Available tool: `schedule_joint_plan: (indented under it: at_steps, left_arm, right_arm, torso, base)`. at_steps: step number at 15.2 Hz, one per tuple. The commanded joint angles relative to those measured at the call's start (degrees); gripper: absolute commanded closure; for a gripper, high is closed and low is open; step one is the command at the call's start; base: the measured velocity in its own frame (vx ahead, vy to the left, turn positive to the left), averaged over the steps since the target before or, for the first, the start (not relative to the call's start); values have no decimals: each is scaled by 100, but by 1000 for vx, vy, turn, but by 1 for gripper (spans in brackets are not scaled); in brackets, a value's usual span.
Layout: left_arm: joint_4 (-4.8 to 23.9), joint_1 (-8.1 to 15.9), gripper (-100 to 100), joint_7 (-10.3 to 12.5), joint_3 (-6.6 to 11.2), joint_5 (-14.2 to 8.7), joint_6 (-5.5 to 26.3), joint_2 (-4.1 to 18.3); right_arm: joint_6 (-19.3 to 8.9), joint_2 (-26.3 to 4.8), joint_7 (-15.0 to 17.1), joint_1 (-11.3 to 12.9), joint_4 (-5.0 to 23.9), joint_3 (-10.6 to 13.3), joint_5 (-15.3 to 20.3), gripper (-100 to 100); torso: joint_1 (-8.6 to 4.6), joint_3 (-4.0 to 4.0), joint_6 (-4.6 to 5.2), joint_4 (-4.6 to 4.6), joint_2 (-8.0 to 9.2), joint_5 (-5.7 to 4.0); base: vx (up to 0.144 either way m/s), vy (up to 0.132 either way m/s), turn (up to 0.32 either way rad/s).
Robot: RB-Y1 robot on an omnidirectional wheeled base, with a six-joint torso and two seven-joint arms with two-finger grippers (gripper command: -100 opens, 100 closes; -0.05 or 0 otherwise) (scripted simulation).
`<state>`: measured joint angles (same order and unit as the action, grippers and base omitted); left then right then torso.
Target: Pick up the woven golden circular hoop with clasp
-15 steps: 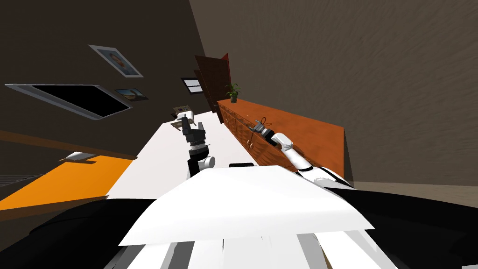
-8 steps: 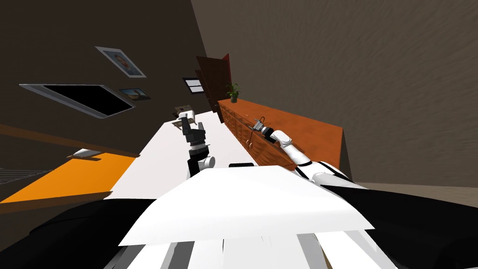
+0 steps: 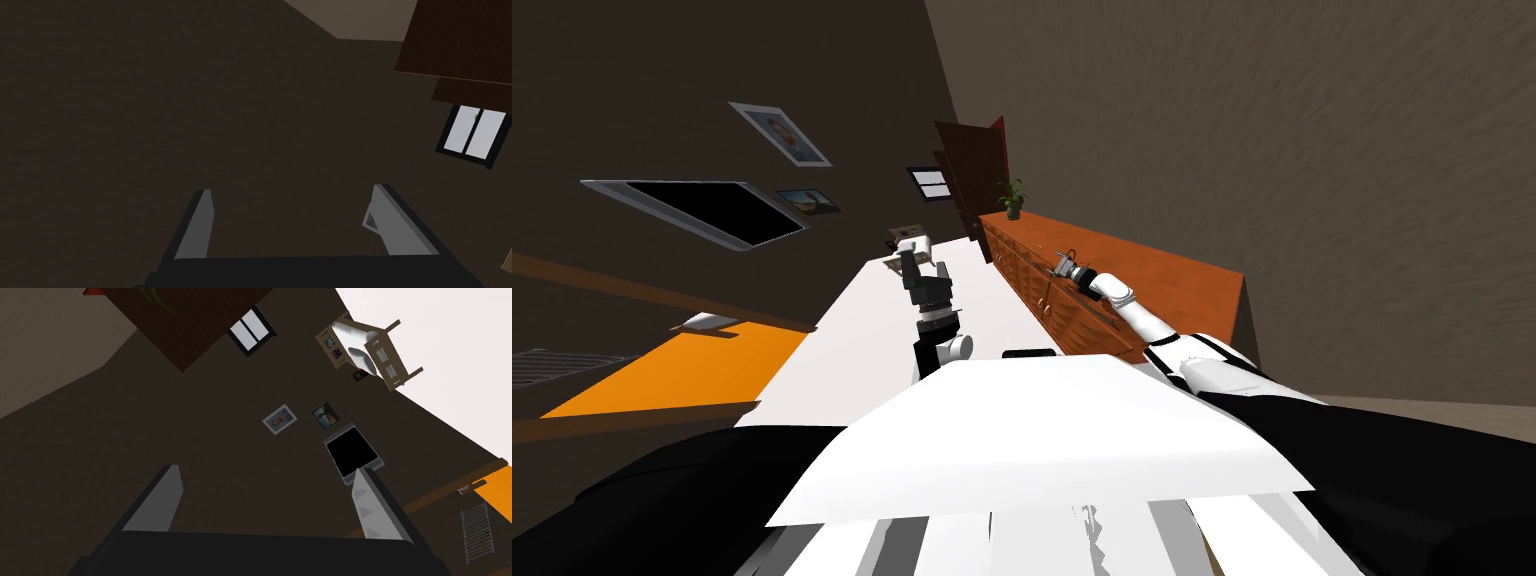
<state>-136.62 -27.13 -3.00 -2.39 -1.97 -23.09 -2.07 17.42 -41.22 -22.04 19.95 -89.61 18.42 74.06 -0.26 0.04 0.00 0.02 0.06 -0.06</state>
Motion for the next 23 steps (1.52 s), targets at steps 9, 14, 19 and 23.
schedule_joint_plan:
  at_steps: [9,14,19,23]
  left_arm:
    - [0,0,0,0,0,0,0,0]
    - [0,0,0,0,0,0,0,0]
    - [0,-1,0,0,0,0,0,0]
    - [0,-1,0,0,0,0,0,0]
  right_arm:
    - [-147,-340,-408,775,671,424,1192,-100]
    - [-212,-565,-633,1176,1042,651,1798,-100]
    - [-255,-759,-788,1454,1302,815,2266,-100]
    - [-415,-932,-586,1582,1334,1067,2379,-100]
  torso:
    - [0,-2,1,-1,-3,-1]
    - [-3,-1,1,0,-2,-1]
    - [2,-6,1,-3,-11,-1]
    - [9,-14,0,-6,-24,1]
  base:
    - [-24,-56,27]
    - [-21,-61,31]
    - [2,-51,24]
    - [30,-27,42]
